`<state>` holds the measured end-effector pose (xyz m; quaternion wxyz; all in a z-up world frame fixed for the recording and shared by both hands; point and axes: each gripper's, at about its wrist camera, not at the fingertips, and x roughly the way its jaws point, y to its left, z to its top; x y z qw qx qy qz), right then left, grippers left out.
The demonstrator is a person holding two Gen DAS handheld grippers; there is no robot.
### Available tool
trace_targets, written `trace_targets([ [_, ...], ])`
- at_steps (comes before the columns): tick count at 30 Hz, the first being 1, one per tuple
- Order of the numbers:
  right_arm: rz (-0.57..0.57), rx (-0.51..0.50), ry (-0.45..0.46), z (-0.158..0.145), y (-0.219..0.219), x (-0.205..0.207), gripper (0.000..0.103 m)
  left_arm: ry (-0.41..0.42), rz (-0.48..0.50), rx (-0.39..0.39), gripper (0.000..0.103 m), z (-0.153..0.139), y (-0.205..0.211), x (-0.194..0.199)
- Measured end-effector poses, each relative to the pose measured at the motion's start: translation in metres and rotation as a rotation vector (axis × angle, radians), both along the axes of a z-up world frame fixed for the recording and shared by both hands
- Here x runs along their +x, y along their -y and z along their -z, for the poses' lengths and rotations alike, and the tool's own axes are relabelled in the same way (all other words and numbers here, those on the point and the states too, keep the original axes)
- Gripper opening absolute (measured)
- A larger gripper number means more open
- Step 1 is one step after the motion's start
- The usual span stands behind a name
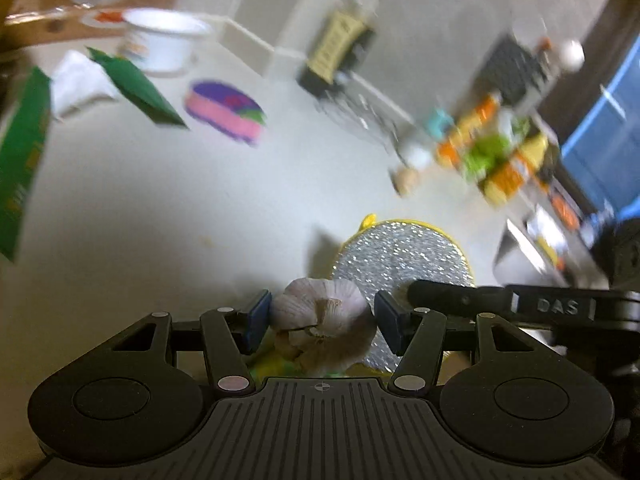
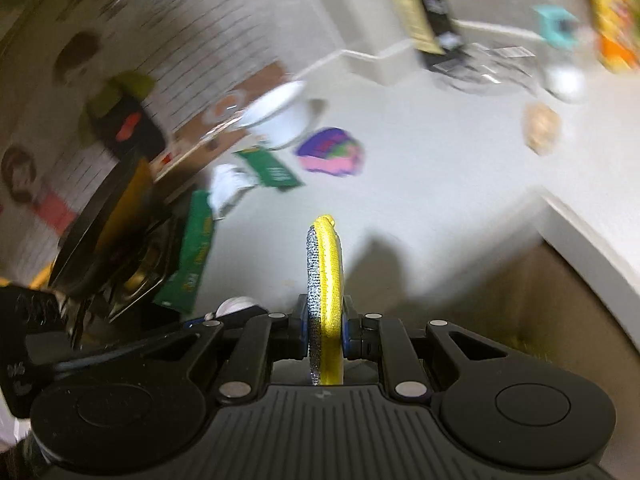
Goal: Collect trash
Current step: 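Lift the scrubber with the right gripper while the left gripper lifts the garlic, then lower garlic and scrubber into the green bin and open both grippers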
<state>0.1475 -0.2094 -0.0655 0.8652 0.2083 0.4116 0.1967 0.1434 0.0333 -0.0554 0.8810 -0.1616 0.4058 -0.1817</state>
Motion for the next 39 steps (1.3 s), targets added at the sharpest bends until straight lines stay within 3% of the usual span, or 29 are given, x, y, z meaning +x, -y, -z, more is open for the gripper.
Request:
trace_targets([
  [6,0.144,0.020,-0.069,0.054,0.051,-0.031,0.015,-0.095,0.109,0.073,0.062,0.029,0.043,-0.026],
  [11,0.257,-0.071,-0.122,0.107,0.079,-0.062,0.015,-0.240,0.192,0.129,0.062,0.079,0.065,-0.038],
  [15,0.357,-0.092,-0.250,0.156,0.106,-0.091,0.015,-0.411,0.270,0.159,0.062,0.147,0.091,-0.028],
  [21,0.476,-0.111,-0.408,0.207,0.132,-0.138,0.015,-0.553,0.274,0.171,0.062,0.265,0.131,0.011],
  [25,0.521,-0.145,-0.450,0.227,0.140,-0.155,0.015,-0.578,0.338,0.352,0.062,0.351,0.166,0.030],
  [30,0.518,-0.265,-0.423,0.230,0.136,-0.157,0.015,-0.694,0.343,0.320,0.062,0.432,0.174,0.041],
  [32,0.504,-0.292,-0.417,0.229,0.136,-0.154,0.015,-0.692,0.320,0.347,0.056,0.441,0.173,0.043],
  [34,0.489,-0.292,-0.410,0.229,0.137,-0.150,0.015,-0.669,0.309,0.299,0.056,0.432,0.167,0.045],
  [39,0.429,-0.235,-0.415,0.233,0.136,-0.126,0.015,-0.560,0.322,0.195,0.056,0.367,0.146,0.028],
])
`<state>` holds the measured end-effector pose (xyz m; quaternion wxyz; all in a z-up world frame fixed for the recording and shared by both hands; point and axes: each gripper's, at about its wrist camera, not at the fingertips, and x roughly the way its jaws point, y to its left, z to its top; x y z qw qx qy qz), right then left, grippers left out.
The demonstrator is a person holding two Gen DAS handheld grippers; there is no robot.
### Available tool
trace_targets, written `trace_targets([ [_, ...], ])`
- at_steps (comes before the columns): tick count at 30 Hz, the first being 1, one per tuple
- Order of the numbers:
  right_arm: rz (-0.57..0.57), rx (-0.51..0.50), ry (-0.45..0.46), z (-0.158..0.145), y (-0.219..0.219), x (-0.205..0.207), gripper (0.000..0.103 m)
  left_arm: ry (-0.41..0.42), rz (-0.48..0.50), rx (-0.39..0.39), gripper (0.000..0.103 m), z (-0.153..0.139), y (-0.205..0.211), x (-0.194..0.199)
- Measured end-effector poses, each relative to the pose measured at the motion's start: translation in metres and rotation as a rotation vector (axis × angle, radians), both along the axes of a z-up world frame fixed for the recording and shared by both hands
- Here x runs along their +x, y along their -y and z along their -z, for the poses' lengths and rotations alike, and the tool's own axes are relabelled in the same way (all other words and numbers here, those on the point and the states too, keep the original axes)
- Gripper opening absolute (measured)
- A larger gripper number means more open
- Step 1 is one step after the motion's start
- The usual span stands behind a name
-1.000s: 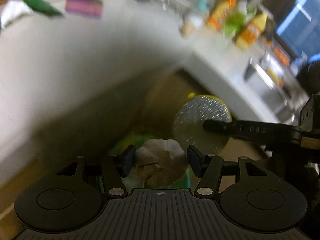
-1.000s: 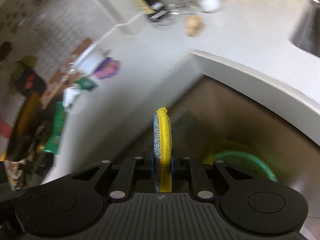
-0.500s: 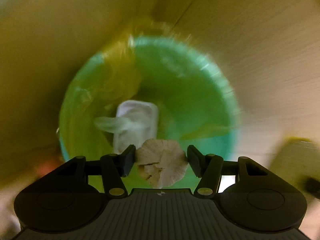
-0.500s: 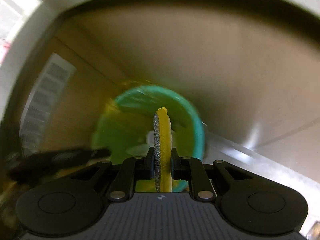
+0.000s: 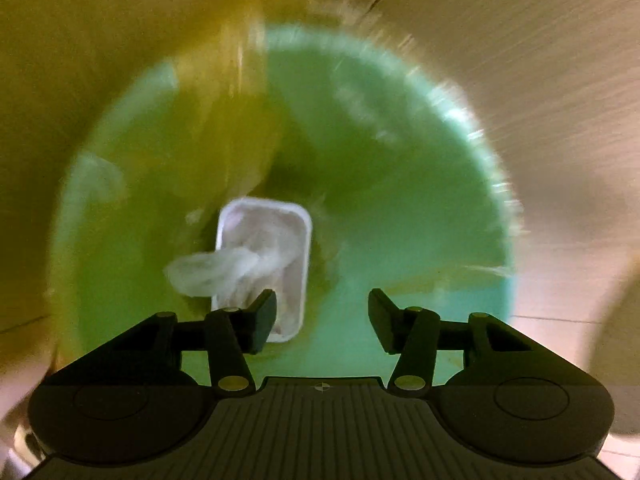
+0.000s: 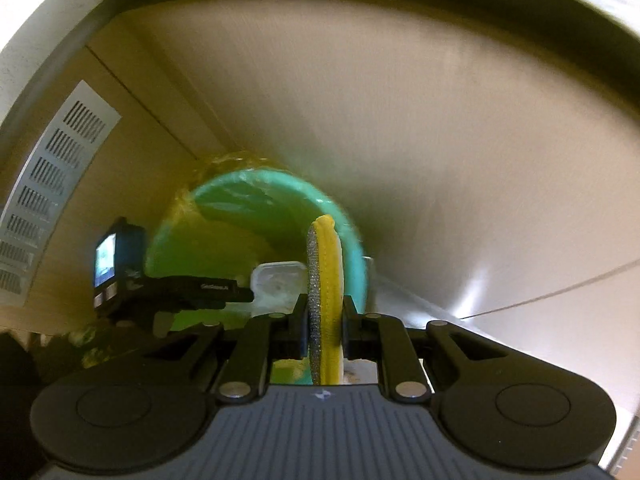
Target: Collect trash
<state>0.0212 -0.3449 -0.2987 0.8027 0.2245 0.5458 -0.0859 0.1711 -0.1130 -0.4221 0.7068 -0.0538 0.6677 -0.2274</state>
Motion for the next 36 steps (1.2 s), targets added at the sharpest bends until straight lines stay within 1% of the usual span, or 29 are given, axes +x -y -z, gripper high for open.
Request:
trace_targets([
  [3,-0.059,0.031,0.001,0.009,-0.014,0.025,0.015,0.043,-0.038,-0.080,0.056,-0.053,-0.025,-0.017],
  [5,-0.102,0.062,-0.011,0.018,-0.025,0.046,0.015,0.054,-0.082,-0.128,0.056,-0.079,-0.042,-0.028],
  [7,-0.135,0.099,-0.040,0.035,-0.036,0.069,0.015,0.071,-0.122,-0.162,0.056,-0.104,-0.060,-0.041],
  [11,-0.184,0.151,-0.109,0.076,-0.059,0.111,0.015,0.114,-0.198,-0.178,0.056,-0.141,-0.090,-0.055],
  [13,-0.215,0.147,-0.128,0.090,-0.070,0.126,0.019,0.131,-0.239,-0.176,0.056,-0.154,-0.106,-0.060],
  [15,-0.228,0.121,-0.174,0.097,-0.079,0.137,0.030,0.151,-0.271,-0.172,0.056,-0.164,-0.118,-0.064],
  [17,-0.231,0.112,-0.195,0.096,-0.081,0.138,0.036,0.168,-0.296,-0.165,0.056,-0.174,-0.128,-0.067],
  [18,-0.233,0.105,-0.204,0.094,-0.081,0.138,0.036,0.177,-0.305,-0.162,0.056,-0.177,-0.134,-0.069],
  [20,-0.242,0.091,-0.220,0.085,-0.078,0.133,0.036,0.196,-0.321,-0.160,0.056,-0.187,-0.141,-0.073],
  [23,-0.253,0.088,-0.220,0.063,-0.078,0.126,0.036,0.239,-0.325,-0.178,0.056,-0.213,-0.148,-0.076],
  [26,-0.264,0.098,-0.178,0.030,-0.084,0.123,0.036,0.301,-0.319,-0.204,0.056,-0.249,-0.152,-0.078],
  [29,-0.282,0.150,-0.113,-0.012,-0.094,0.120,0.036,0.352,-0.353,-0.266,0.056,-0.287,-0.162,-0.076],
  [30,-0.295,0.171,-0.086,-0.028,-0.099,0.119,0.037,0.372,-0.361,-0.276,0.056,-0.297,-0.166,-0.075],
  [34,-0.388,0.231,0.034,-0.091,-0.135,0.123,0.038,0.524,-0.408,-0.238,0.056,-0.350,-0.189,-0.068],
  [36,-0.452,0.270,0.098,-0.121,-0.159,0.128,0.039,0.589,-0.460,-0.190,0.056,-0.372,-0.205,-0.064],
])
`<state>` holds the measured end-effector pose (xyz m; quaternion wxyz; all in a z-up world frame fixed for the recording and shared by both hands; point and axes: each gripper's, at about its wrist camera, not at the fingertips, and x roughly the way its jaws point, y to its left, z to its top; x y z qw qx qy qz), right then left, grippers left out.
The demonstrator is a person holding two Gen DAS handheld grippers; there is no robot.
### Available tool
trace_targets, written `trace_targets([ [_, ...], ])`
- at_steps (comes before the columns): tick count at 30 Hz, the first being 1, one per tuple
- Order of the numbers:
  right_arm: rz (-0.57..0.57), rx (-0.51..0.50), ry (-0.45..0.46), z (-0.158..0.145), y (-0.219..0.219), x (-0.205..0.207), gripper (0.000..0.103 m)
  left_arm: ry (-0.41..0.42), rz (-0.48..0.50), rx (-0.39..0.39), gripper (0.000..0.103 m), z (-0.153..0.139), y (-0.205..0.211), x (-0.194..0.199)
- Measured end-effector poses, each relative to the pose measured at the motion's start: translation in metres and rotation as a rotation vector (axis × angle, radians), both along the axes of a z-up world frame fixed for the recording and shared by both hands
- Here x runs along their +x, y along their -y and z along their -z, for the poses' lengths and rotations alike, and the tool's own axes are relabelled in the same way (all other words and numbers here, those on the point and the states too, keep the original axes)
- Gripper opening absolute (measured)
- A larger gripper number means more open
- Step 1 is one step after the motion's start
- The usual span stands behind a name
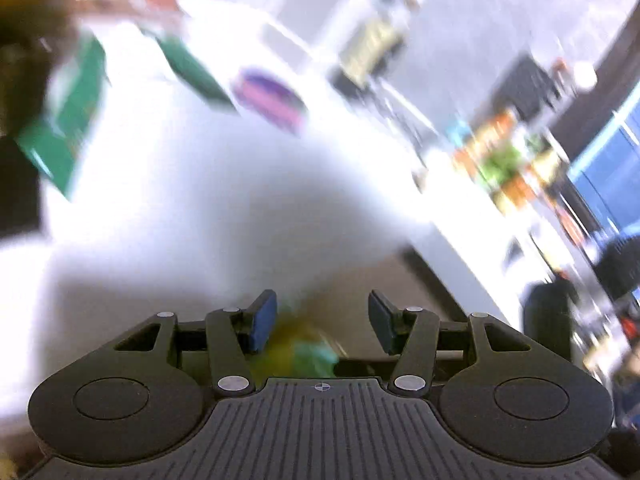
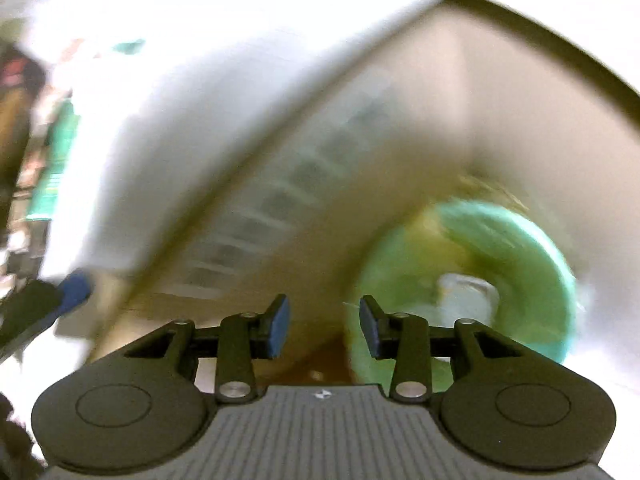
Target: Collect trash
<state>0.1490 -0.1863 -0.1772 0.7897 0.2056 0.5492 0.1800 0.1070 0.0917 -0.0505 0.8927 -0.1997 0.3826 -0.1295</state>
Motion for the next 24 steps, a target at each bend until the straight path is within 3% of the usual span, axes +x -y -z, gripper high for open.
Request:
trace_targets([
  [3,-0.078,0.031,0.114,-0.043,-0.036,0.011,0.039,0.023,-0.125,0.078,0.056,-0.014,-0.023,0.007],
  [7,-0.136,0.031,0.272,-0.099,-0.077,0.046,0.047,0.001,-0.253,0.100,0.056,-0.020,-0.060,0.011],
  [9,-0.119,-0.002,0.332,-0.122,-0.095,0.076,0.057,0.009,-0.289,0.108,0.056,-0.021,-0.076,0.015],
  [13,-0.059,-0.099,0.405,-0.157,-0.137,0.147,0.063,0.070,-0.315,0.128,0.056,-0.020,-0.101,0.024],
  [17,-0.078,-0.136,0.357,-0.158,-0.184,0.197,0.065,0.096,-0.355,0.106,0.056,-0.012,-0.116,0.032],
  [24,-0.401,-0.200,0.326,-0.114,-0.301,0.194,0.061,0.043,-0.346,0.097,0.056,0.006,-0.141,0.045],
])
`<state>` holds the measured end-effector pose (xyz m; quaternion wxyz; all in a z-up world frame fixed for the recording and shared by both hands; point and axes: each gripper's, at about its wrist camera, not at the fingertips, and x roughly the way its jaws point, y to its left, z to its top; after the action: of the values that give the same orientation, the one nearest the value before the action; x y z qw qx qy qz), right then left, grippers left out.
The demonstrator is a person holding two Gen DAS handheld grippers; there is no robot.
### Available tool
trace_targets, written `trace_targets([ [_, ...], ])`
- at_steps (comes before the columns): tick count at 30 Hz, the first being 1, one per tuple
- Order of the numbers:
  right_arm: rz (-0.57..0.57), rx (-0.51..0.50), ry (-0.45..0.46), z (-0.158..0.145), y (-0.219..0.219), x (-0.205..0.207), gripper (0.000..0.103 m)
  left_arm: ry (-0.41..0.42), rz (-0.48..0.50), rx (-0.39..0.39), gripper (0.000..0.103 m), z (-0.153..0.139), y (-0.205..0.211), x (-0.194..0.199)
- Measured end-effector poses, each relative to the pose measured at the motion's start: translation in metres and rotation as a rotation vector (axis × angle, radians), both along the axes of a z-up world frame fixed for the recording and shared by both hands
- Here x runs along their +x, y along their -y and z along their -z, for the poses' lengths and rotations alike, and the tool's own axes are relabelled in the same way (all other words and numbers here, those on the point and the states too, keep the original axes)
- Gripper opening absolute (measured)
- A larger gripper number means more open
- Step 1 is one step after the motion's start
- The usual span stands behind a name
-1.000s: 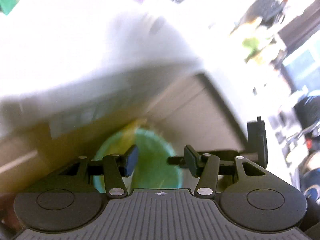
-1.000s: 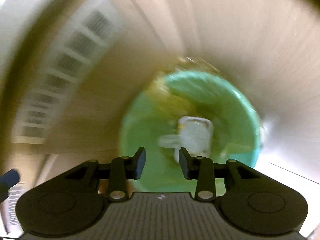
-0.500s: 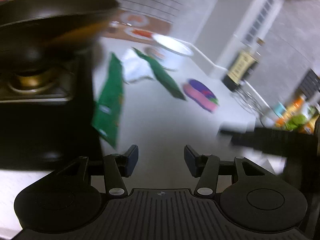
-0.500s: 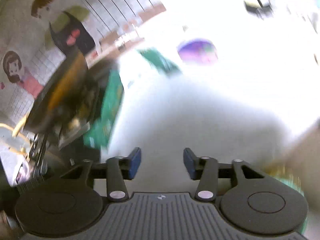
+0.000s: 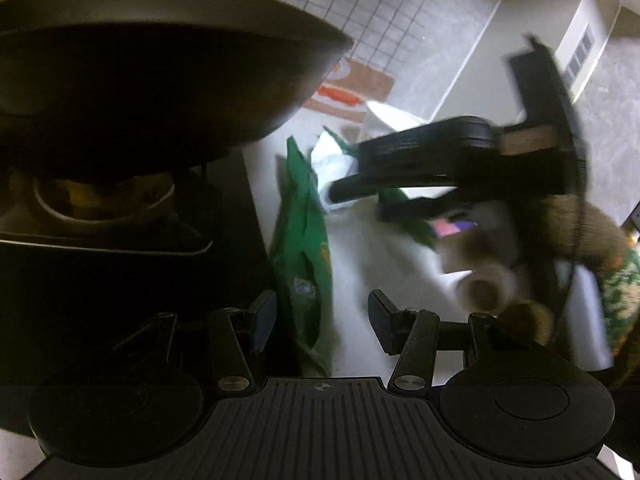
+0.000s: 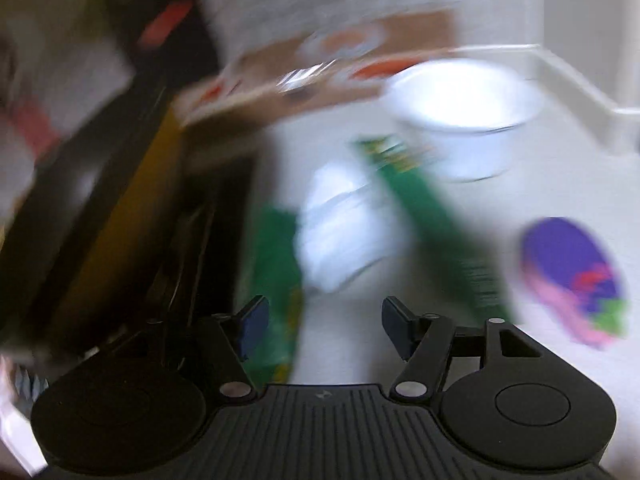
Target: Collect trash
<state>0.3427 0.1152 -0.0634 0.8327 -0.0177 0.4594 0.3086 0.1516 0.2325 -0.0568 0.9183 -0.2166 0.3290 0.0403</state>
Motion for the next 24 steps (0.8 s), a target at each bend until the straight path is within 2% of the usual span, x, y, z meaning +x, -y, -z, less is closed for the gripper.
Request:
trace_targets([
  [5,-0.054,-0.030,-0.003,0.021,-0.028,0.006,0.061,-0.024,0.039,0.036,0.056,0.004,-0.001,0.008],
  [7,-0.072,-0.037,-0.004,0.028,-0.033,0.007,0.055,-0.021,0.047,0.042,0.056,0.003,0.000,0.012],
  [8,-0.081,-0.044,0.015,0.028,-0.033,0.006,0.046,-0.019,0.049,0.043,0.056,0.002,0.000,0.016],
  [9,-0.095,-0.057,0.018,0.027,-0.035,0.004,0.030,-0.018,0.051,0.042,0.056,0.002,0.000,0.016],
  [10,-0.107,-0.059,0.010,0.027,-0.034,0.002,0.026,-0.016,0.054,0.042,0.056,0.002,0.000,0.017],
  [14,-0.083,-0.082,-0.003,0.023,-0.009,-0.008,0.022,-0.023,0.089,0.045,0.056,0.003,0.006,0.026],
  [20,-0.038,-0.055,-0.075,0.018,0.039,-0.026,0.021,-0.046,0.203,0.036,0.056,0.007,0.029,0.042],
  [24,-0.013,-0.042,-0.051,0.008,0.064,-0.039,0.023,-0.065,0.231,0.089,0.056,0.011,0.044,0.051],
])
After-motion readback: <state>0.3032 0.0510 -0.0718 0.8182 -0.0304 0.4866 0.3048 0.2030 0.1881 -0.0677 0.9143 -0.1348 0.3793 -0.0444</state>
